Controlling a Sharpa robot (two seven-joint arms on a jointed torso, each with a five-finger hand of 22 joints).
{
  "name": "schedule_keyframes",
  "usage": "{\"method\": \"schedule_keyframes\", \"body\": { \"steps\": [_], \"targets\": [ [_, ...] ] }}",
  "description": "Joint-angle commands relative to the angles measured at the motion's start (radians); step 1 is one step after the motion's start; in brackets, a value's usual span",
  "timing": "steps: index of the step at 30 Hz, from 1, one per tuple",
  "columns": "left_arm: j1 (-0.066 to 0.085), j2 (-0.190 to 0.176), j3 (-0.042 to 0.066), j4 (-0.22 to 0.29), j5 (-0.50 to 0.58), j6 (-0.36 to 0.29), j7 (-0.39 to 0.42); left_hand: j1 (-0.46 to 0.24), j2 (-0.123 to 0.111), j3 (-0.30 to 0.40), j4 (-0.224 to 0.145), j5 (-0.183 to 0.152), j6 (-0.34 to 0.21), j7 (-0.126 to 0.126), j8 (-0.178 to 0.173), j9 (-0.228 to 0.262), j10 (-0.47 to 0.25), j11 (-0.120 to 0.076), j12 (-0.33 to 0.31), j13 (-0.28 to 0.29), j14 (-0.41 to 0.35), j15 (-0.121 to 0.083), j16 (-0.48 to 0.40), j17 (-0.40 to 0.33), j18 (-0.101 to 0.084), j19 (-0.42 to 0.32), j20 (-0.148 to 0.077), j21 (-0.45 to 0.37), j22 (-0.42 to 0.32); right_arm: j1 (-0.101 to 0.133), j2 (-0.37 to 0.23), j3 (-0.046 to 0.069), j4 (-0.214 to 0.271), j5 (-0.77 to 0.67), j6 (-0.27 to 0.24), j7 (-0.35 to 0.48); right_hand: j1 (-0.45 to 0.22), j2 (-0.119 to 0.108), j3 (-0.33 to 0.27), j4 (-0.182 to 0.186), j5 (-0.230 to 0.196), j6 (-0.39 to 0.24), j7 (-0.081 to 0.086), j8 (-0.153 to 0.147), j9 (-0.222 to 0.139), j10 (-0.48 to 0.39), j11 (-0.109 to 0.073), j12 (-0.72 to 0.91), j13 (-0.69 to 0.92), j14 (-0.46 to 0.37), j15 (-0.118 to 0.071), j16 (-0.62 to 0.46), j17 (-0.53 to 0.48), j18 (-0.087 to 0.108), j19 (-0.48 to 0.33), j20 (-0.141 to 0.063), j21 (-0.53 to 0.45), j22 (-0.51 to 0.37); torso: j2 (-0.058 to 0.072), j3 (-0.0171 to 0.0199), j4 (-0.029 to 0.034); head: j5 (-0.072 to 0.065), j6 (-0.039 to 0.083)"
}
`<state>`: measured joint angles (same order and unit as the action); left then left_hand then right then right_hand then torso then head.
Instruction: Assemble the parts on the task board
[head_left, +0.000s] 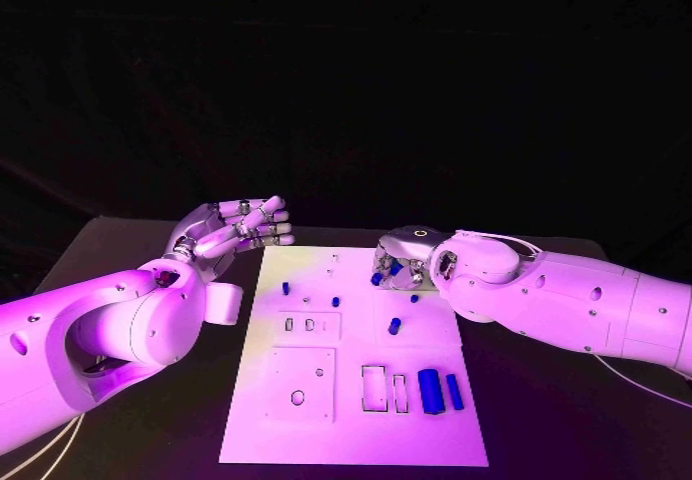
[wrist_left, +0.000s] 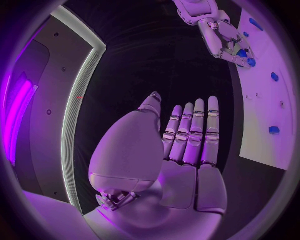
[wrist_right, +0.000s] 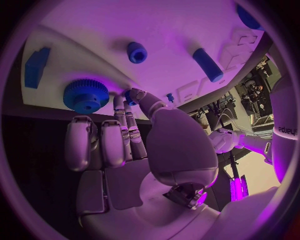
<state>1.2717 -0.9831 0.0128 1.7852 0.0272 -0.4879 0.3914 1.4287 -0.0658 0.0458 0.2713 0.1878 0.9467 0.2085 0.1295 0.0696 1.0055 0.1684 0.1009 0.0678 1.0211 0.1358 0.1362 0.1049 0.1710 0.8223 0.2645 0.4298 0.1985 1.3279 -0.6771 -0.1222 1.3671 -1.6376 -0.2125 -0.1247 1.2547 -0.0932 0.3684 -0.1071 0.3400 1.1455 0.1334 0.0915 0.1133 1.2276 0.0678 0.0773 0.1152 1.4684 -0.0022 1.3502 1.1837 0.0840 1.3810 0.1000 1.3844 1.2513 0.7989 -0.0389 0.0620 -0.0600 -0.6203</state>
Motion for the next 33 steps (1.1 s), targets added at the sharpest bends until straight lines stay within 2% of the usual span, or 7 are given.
{"method": "schedule_keyframes", "body": {
  "steps": [1,6,14,22,33],
  "targets": [
    [0.003,0.002,0.001,0.001,-0.005,0.018,0.001,0.009,0.001,-0.003,-0.004,-0.003,0.004,0.005,-0.003,-0.001,0.005,0.004,-0.005,-0.001,0.004,0.003,-0.006,0.001,0.011,-0.002,0.0,0.005,0.001,-0.001,0.001,0.0,0.0,0.005,-0.007,0.006,0.001,0.005,0.001,0.004,0.0,0.005,0.0,0.001,0.0,0.005,0.001,0.002,0.001,0.039,-0.006,0.005,0.002,-0.017,0.007,0.001,0.006,0.003,0.002,-0.0013,-0.0003,0.0,0.0],
    [0.003,0.002,0.001,0.001,-0.005,0.017,0.0,0.011,0.002,-0.003,-0.006,-0.004,0.003,0.006,-0.004,-0.002,0.005,0.005,-0.006,-0.001,0.004,0.004,-0.007,0.001,0.011,-0.003,0.0,0.005,0.001,-0.001,0.001,0.0,0.002,0.006,-0.014,0.001,0.005,0.004,0.002,0.005,-0.001,0.008,-0.002,0.002,0.004,0.015,-0.002,0.004,0.004,0.04,-0.009,0.01,0.007,-0.02,0.015,-0.001,0.015,0.018,0.003,-0.0015,0.0002,0.002,0.002],
    [0.004,-0.001,0.001,-0.001,-0.005,0.015,-0.001,0.013,0.001,-0.004,-0.007,-0.005,0.002,0.008,-0.007,-0.002,0.003,0.006,-0.009,-0.001,0.004,0.004,-0.009,0.002,0.01,-0.005,0.0,0.007,0.002,-0.001,0.0,0.0,0.007,0.007,-0.035,-0.003,-0.008,-0.03,-0.005,0.016,-0.001,-0.042,0.017,-0.028,-0.003,-0.002,0.011,-0.012,0.003,0.037,0.0,0.014,0.005,-0.02,0.01,0.002,0.015,0.019,0.004,-0.0017,0.0002,0.002,0.005],
    [0.004,-0.002,0.001,-0.002,-0.005,0.015,-0.003,0.013,0.001,-0.004,-0.008,-0.005,0.001,0.008,-0.007,-0.002,0.003,0.006,-0.01,-0.001,0.004,0.005,-0.01,0.002,0.01,-0.005,0.0,0.007,0.002,-0.001,-0.001,0.0,0.015,0.007,-0.043,0.001,-0.018,-0.061,-0.016,0.025,0.002,-0.077,0.028,-0.03,-0.007,-0.028,0.023,-0.015,0.002,0.034,0.01,0.014,-0.003,-0.018,0.003,0.011,0.011,0.014,0.006,-0.0019,0.0,0.0,0.008],
    [0.005,-0.003,0.001,-0.003,-0.004,0.015,-0.004,0.014,0.001,-0.005,-0.008,-0.005,0.0,0.009,-0.009,-0.002,0.002,0.007,-0.011,-0.002,0.004,0.005,-0.011,0.002,0.01,-0.006,0.001,0.007,0.002,-0.001,0.003,0.0,0.017,0.012,-0.042,0.007,-0.022,-0.067,-0.022,0.032,0.007,-0.08,0.03,-0.027,-0.006,-0.037,0.026,-0.014,0.002,0.032,0.013,0.012,-0.009,-0.016,-0.003,0.015,0.007,0.009,0.008,-0.0016,0.0015,0.002,0.007]
  ]
}}
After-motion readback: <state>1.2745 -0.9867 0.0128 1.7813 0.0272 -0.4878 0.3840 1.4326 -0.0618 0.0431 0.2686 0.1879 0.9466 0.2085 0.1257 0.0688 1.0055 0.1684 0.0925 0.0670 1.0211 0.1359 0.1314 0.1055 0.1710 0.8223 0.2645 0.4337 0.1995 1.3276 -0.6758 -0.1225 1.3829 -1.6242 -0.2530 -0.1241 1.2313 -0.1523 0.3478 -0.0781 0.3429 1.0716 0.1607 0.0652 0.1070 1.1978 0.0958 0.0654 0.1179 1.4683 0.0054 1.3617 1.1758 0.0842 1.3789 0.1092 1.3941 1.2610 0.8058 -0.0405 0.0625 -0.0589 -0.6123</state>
